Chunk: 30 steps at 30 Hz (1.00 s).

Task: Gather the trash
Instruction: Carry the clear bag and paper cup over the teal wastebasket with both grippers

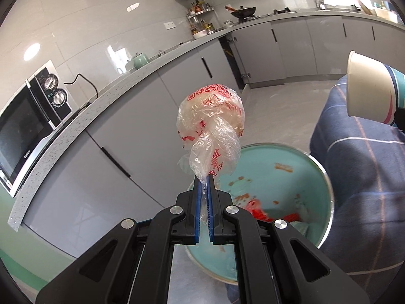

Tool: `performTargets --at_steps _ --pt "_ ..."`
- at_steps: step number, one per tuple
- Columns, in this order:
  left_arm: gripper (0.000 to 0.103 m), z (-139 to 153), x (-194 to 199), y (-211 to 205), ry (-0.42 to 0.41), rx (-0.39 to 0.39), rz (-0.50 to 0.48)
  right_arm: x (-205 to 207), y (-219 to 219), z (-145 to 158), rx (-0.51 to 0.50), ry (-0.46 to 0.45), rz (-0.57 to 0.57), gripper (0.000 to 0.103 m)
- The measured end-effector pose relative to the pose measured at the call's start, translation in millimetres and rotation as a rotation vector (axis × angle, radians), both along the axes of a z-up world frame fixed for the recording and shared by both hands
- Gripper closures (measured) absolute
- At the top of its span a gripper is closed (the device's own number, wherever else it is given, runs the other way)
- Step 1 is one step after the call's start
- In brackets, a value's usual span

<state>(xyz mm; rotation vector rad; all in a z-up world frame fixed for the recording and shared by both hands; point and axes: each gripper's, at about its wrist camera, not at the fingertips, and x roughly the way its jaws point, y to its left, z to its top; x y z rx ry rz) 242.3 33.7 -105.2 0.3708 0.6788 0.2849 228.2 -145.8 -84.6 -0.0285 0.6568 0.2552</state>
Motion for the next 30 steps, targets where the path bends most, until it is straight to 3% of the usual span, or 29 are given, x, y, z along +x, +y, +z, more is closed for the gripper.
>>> performTargets --at_steps 30 --pt "0.098 -11 1 35 0.048 -0.011 0.061 14 77 -25 -0.036 0.044 0.189 0.045"
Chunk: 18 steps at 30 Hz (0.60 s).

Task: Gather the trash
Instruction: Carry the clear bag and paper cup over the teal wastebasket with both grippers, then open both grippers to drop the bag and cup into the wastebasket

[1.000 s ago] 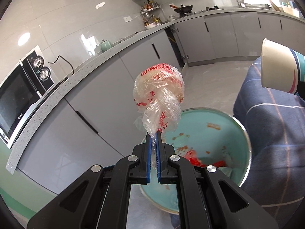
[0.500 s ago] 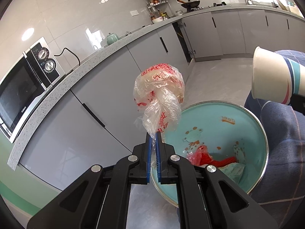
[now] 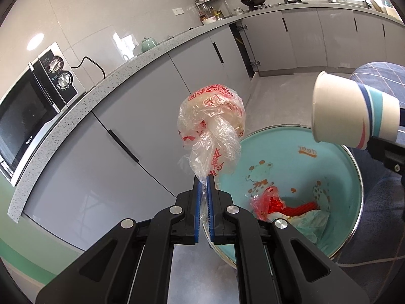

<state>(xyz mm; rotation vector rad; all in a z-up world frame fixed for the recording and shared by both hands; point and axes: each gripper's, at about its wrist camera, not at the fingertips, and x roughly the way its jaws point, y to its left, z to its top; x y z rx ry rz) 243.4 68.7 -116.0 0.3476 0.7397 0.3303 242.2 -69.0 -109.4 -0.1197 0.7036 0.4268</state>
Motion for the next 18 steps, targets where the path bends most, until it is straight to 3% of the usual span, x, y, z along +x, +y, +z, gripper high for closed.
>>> performTargets --at_steps 18 --pt "0.095 -6 1 -2 0.012 -0.009 -0.016 6 19 -16 -0.028 0.023 0.046 0.045"
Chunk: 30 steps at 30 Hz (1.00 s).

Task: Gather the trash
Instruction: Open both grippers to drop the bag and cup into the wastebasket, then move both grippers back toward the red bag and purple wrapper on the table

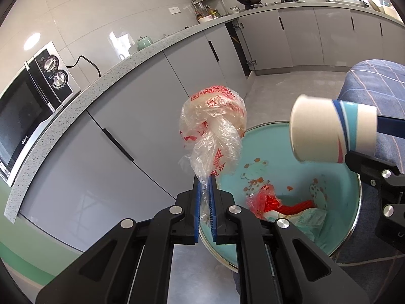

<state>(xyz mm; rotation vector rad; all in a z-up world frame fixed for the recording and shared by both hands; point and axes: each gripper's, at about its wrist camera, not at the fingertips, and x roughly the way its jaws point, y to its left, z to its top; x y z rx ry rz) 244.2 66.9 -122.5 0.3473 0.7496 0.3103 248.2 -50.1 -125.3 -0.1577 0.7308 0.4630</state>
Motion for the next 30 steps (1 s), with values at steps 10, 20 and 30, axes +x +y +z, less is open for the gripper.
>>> performTargets --at_steps 10,20,30 --pt "0.081 -2 0 0 0.005 0.006 0.000 0 -4 -4 0.013 0.015 -0.011 0.045" --pt "0.042 0 0 0 -0.020 0.035 0.024 -4 -19 -3 0.015 0.005 -0.065 0.037" --pt "0.041 0 -1 -1 -0.018 0.041 0.023 -9 -22 -2 0.009 -0.004 -0.066 0.035"
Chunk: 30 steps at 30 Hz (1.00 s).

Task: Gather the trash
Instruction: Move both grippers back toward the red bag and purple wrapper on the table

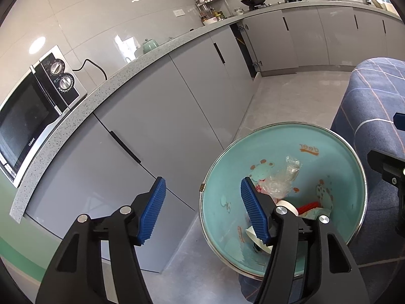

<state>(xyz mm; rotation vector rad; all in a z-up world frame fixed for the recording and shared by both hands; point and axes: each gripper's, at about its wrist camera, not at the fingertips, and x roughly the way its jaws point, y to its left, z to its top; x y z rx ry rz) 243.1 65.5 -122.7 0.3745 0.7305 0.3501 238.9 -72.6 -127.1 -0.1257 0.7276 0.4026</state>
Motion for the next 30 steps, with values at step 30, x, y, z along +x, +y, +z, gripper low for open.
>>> performTargets --at_steps 30 --pt "0.025 18 -35 -98 -0.022 -0.048 -0.221 -85 -113 53 -0.020 -0.109 -0.207 0.027"
